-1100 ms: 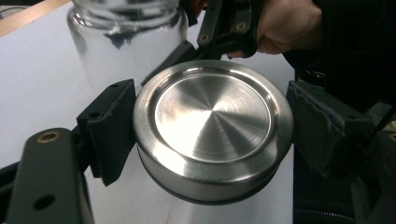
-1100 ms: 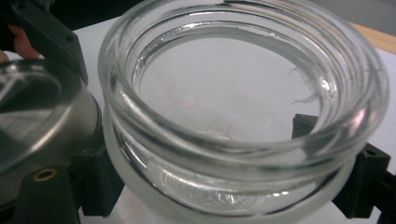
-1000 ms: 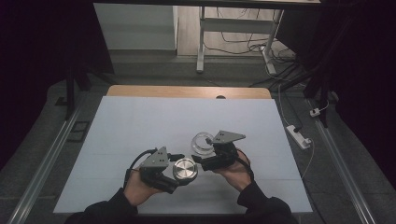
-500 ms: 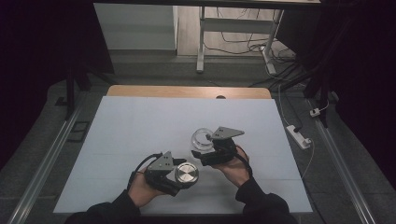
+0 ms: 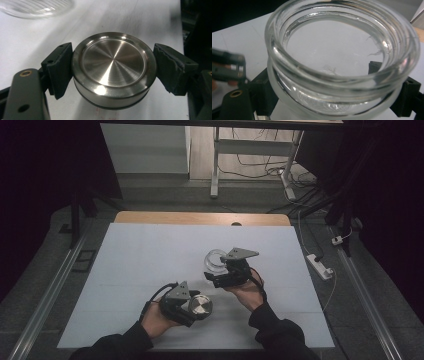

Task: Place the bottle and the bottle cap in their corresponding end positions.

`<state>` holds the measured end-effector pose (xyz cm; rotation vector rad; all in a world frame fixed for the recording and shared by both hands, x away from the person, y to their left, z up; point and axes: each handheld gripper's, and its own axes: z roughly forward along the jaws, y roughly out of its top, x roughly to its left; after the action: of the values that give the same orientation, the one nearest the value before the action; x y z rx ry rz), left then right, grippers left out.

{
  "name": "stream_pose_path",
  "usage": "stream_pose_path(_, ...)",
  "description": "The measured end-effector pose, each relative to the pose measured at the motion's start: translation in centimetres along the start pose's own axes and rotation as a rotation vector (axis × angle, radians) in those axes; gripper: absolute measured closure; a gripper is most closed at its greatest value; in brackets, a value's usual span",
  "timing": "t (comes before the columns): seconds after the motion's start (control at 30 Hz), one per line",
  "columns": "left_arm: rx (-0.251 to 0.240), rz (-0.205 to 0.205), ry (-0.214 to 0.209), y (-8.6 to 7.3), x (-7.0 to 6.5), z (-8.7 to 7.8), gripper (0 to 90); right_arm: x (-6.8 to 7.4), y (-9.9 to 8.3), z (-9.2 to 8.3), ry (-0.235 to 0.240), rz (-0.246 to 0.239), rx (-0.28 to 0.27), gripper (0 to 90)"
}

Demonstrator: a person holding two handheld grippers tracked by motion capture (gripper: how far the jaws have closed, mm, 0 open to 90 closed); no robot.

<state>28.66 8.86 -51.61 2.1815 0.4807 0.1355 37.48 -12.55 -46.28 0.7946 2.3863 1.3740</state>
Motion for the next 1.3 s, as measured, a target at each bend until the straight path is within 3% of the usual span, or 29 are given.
stream_pose_path(0.57,0.109,0.03,0.016,-0.6,0.1,1.9,20.8,-0.9,0.7,3.3,-0.036,-0.006,0.027,15.0)
stream_pose_path(0.77,0.115,0.017,0.006,-0.8,0.2,2.1,20.8,-1.3,1.1,4.0,-0.046,0.0,0.021,15.0)
stream_pose_path(1.0,0.148,0.032,0.01,-1.0,0.1,2.3,20.7,-1.7,1.5,5.2,-0.049,-0.006,0.023,15.0)
stream_pose_path(1.3,0.149,0.034,0.014,-1.0,0.0,2.3,20.6,-2.2,1.7,6.6,-0.065,-0.017,0.034,15.0)
